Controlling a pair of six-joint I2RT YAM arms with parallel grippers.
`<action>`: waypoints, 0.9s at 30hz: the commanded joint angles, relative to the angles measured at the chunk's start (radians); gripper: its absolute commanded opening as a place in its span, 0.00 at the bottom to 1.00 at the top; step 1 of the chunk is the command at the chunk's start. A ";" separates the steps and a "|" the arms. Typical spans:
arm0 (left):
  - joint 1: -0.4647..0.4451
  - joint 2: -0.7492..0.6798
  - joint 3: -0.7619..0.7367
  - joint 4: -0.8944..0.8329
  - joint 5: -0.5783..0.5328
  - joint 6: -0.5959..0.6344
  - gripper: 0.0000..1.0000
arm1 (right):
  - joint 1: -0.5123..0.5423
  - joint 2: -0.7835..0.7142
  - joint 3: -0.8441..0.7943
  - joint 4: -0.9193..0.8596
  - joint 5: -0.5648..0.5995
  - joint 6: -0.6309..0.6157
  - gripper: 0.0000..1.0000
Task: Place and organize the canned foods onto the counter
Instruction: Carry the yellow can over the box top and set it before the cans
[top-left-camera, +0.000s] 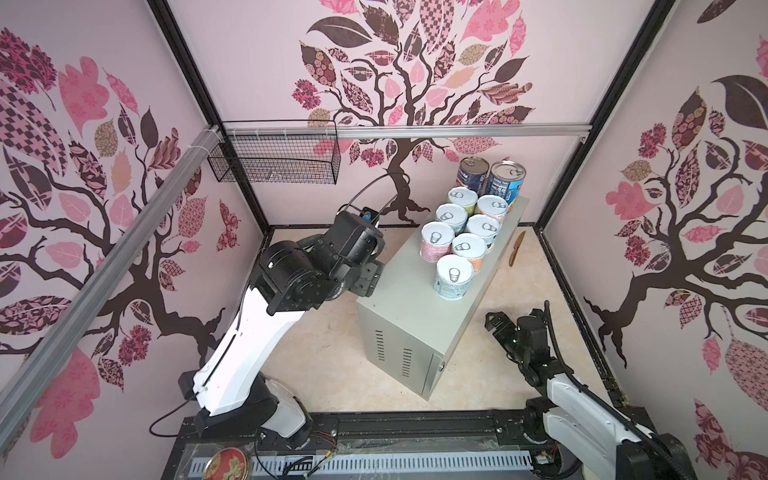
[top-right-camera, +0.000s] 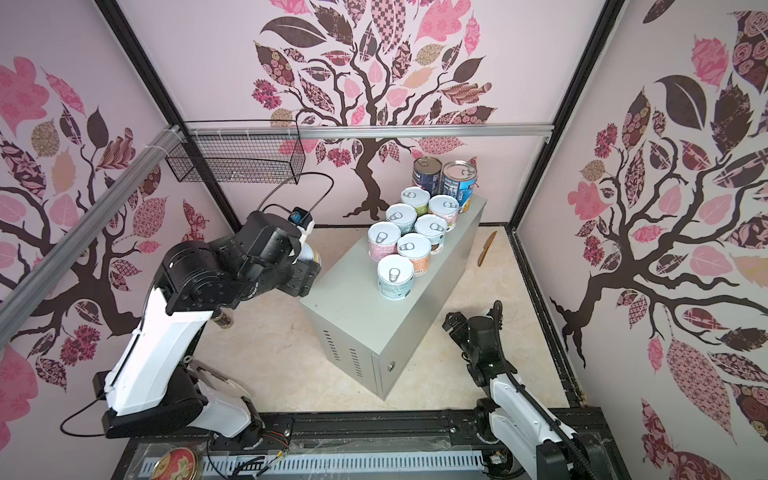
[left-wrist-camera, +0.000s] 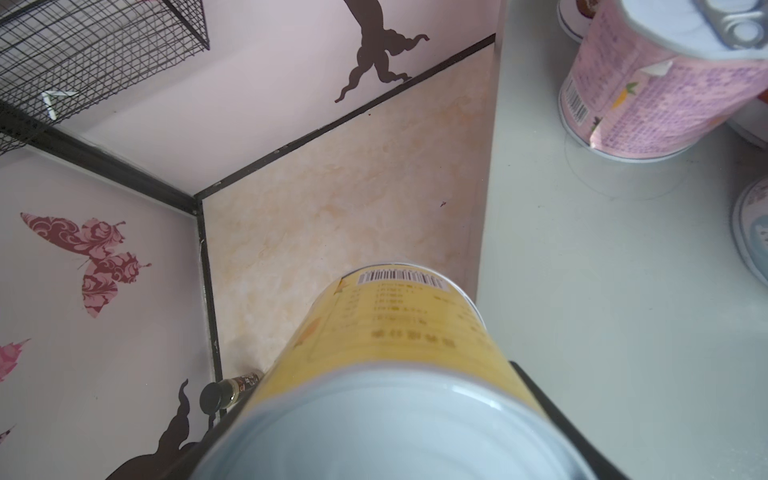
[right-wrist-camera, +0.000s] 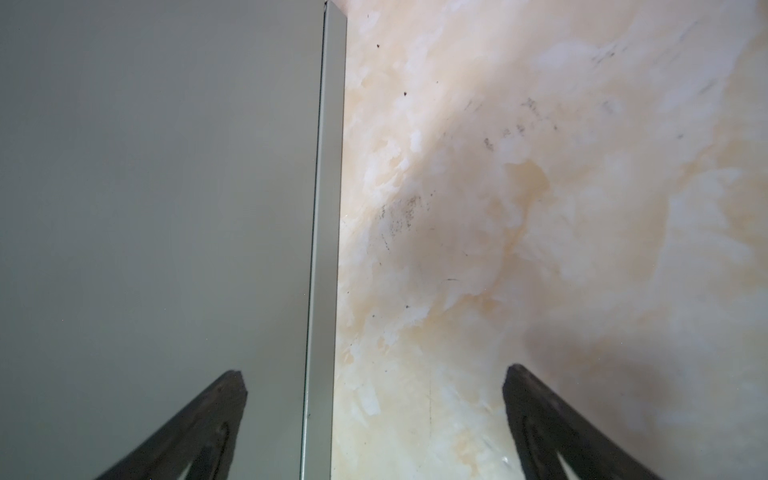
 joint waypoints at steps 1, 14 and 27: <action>-0.021 0.022 0.063 0.045 0.027 0.011 0.54 | 0.004 0.006 -0.017 0.019 -0.003 -0.004 1.00; -0.073 0.171 0.176 0.094 0.194 0.020 0.54 | 0.005 0.014 -0.024 0.035 -0.008 -0.002 1.00; -0.083 0.232 0.187 0.111 0.207 0.030 0.63 | 0.005 0.012 -0.028 0.043 -0.021 0.000 1.00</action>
